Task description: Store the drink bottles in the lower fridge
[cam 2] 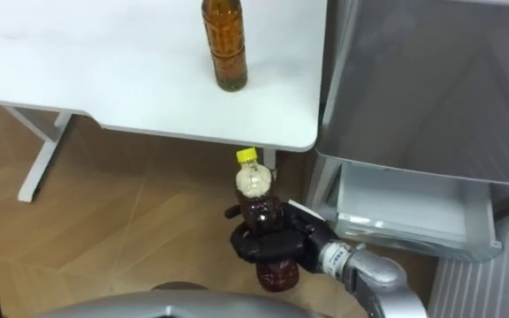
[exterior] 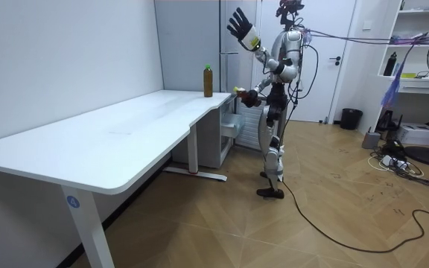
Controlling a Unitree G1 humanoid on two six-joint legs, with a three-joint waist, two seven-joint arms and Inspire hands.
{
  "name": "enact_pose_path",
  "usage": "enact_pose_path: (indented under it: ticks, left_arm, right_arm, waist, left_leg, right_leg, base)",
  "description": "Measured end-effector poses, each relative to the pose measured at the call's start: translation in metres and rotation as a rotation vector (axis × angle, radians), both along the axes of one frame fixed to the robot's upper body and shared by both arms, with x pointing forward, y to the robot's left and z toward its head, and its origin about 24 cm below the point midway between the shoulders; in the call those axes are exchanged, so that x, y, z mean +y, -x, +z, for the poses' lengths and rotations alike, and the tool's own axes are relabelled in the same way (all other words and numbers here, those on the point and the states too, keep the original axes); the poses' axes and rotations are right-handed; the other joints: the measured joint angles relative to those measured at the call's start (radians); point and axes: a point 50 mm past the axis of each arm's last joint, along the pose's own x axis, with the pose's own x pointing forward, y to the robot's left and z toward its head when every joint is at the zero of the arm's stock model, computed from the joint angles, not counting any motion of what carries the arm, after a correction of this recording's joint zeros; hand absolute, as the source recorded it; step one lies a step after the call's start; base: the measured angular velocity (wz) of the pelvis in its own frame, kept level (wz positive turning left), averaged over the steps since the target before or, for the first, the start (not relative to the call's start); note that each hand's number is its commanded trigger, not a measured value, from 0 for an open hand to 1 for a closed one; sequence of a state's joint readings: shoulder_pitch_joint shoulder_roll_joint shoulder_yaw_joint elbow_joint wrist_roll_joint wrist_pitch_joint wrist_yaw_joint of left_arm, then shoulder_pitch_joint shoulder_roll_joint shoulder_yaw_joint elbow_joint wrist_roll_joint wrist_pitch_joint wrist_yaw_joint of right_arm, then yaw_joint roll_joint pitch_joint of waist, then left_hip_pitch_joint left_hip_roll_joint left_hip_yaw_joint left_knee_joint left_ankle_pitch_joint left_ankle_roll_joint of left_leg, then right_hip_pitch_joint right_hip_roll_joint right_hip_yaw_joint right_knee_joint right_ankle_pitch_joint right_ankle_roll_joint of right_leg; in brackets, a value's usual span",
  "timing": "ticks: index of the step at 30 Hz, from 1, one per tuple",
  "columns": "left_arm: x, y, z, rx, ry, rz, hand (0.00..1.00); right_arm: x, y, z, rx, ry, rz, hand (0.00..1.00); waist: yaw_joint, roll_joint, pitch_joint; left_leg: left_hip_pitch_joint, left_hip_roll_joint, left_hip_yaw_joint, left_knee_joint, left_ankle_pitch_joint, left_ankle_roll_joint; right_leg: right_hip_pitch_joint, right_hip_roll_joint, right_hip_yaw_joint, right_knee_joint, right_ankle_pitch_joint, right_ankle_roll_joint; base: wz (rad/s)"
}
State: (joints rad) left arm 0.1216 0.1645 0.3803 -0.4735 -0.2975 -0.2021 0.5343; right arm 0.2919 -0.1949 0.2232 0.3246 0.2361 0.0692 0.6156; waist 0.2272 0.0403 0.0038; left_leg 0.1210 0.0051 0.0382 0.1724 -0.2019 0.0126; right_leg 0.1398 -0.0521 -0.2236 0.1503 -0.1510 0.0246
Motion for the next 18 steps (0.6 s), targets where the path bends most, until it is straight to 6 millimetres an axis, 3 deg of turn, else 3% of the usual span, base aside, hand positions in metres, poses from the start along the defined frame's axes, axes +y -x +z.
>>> enact_pose_path:
  ticks: [5,7,10,11,12,14,18]
  left_arm:
    - [0.025,0.012,-0.040,0.141,0.181,0.169,0.00]
    - [0.037,0.021,-0.077,0.289,0.291,0.230,0.00]
    - [0.043,0.038,-0.135,0.516,0.501,0.289,0.00]
    - [0.042,0.045,-0.159,0.617,0.563,0.308,0.00]
    - [0.041,0.049,-0.169,0.669,0.581,0.317,0.00]
    - [0.026,0.065,-0.207,0.891,0.602,0.308,0.00]
    - [-0.003,0.088,-0.256,1.244,0.549,0.208,0.00]
  right_arm:
    - [0.001,0.001,0.001,0.020,0.032,-0.037,1.00]
    - [0.003,0.002,-0.001,0.050,0.044,-0.049,1.00]
    - [0.004,0.001,-0.003,0.075,0.034,-0.097,1.00]
    - [0.005,0.001,-0.003,0.079,0.039,-0.107,1.00]
    - [0.006,0.001,-0.003,0.080,0.041,-0.106,1.00]
    - [0.010,0.000,-0.004,0.090,0.037,-0.099,1.00]
    - [0.012,0.003,-0.008,0.119,0.042,-0.087,1.00]
  waist:
    - [0.027,-0.002,-0.0018]
    - [0.026,-0.008,-0.0105]
    - [0.028,-0.010,-0.0099]
    - [0.028,-0.013,-0.0088]
    - [0.026,-0.020,-0.0097]
    - [0.025,-0.038,-0.0072]
    - [0.009,-0.053,-0.0028]
  left_leg:
    - [0.011,-0.003,-0.004,-0.005,0.000,0.000]
    - [0.018,-0.004,-0.010,-0.008,0.000,0.000]
    - [0.025,-0.004,-0.009,-0.011,0.000,0.000]
    - [0.025,-0.003,-0.009,-0.014,0.000,0.000]
    - [0.026,-0.003,-0.007,-0.015,0.000,0.000]
    - [0.019,-0.002,-0.008,-0.019,0.000,0.000]
    - [0.005,-0.004,-0.015,-0.015,-0.003,0.001]
  right_leg:
    - [0.014,0.001,0.000,-0.015,-0.001,0.001]
    - [0.018,0.000,0.000,-0.016,-0.003,0.004]
    - [0.018,0.001,-0.001,-0.017,-0.003,0.004]
    - [0.018,0.001,0.000,-0.016,-0.003,0.004]
    - [0.018,0.001,0.001,-0.016,-0.003,0.004]
    - [0.015,0.002,0.001,-0.017,-0.003,0.004]
    - [0.013,0.001,-0.005,-0.017,-0.003,0.003]
  base:
    - [0.01]
    - [0.08]
    - [0.01]
    - [0.00]
    - [0.00]
    - [0.00]
    - [0.04]
